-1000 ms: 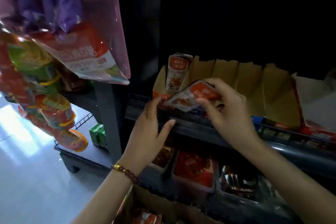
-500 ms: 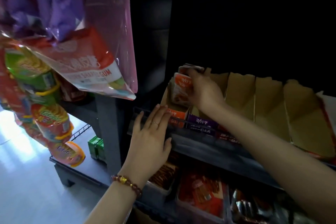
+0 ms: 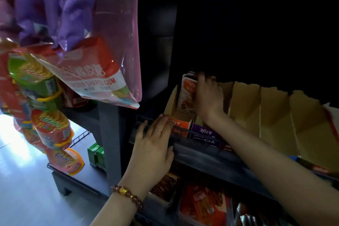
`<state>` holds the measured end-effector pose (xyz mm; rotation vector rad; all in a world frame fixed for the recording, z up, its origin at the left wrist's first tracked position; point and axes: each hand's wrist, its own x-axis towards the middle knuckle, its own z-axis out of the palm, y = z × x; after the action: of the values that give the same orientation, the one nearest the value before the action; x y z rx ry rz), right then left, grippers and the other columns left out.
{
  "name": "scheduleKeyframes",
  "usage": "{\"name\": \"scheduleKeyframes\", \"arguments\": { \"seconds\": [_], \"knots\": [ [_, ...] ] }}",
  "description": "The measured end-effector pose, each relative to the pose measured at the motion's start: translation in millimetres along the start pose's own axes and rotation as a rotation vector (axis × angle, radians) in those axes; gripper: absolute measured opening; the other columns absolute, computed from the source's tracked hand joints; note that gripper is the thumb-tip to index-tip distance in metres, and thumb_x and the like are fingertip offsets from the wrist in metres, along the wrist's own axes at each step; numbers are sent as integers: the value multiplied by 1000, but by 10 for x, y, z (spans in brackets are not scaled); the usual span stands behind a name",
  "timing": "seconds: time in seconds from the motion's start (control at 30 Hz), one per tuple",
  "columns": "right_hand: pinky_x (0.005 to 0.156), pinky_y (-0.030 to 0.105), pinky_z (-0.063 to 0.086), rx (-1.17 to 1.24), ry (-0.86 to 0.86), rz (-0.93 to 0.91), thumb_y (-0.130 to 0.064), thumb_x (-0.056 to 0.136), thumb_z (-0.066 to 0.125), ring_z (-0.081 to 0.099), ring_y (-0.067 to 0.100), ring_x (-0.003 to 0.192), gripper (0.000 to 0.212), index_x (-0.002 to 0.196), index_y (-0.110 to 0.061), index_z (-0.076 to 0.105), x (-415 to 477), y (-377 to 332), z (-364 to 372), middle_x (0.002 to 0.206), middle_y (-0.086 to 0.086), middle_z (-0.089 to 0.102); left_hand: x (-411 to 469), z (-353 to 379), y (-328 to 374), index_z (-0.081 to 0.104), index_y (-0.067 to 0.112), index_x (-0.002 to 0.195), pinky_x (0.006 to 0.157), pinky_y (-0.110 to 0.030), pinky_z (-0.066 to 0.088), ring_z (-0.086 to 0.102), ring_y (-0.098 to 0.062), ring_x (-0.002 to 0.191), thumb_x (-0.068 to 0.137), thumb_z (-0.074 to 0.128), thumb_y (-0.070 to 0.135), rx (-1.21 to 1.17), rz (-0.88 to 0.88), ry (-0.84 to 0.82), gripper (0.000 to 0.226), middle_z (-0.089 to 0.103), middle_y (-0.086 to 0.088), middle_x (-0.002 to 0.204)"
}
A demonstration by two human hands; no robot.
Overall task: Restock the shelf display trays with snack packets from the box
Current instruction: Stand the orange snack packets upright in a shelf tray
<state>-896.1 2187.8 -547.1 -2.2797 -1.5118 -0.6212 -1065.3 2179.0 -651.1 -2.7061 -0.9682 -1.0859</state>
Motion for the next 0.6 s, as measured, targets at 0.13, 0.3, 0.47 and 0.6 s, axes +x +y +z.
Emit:
{"name": "scheduleKeyframes", "arguments": {
  "seconds": [0.13, 0.3, 0.47, 0.6],
  "knots": [
    [97, 35, 39, -8, 62, 49, -5, 80, 68, 39, 32, 127, 76, 142, -5, 24, -31, 7, -28, 141, 20, 32, 4, -2, 9, 45, 12, 130, 106, -42, 25, 52, -20, 123, 65, 77, 16, -12, -3, 9, 72, 48, -6, 140],
    [96, 35, 40, -55, 79, 21, -2, 82, 66, 40, 32, 125, 60, 135, -13, 40, -36, 8, -15, 142, 19, 29, -1, -1, 17, 46, 13, 129, 105, -41, 26, 55, -21, 119, 64, 77, 17, -9, -9, -5, 72, 47, -7, 141],
    [101, 36, 36, -67, -2, -19, -15, 91, 55, 41, 28, 126, 38, 129, -12, 51, -62, 17, 17, 135, 12, 46, -6, -15, 10, 47, 13, 130, 106, -40, 25, 54, -20, 119, 66, 76, 18, -2, -14, -19, 70, 45, -5, 141],
    [105, 38, 29, -119, -101, -21, -26, 92, 53, 38, 27, 128, 40, 132, -19, 51, -106, 7, 0, 135, 8, 47, -6, -11, 12, 48, 12, 130, 107, -38, 24, 54, -19, 118, 65, 77, 18, -3, -18, -17, 71, 47, -6, 140]
  ]
}}
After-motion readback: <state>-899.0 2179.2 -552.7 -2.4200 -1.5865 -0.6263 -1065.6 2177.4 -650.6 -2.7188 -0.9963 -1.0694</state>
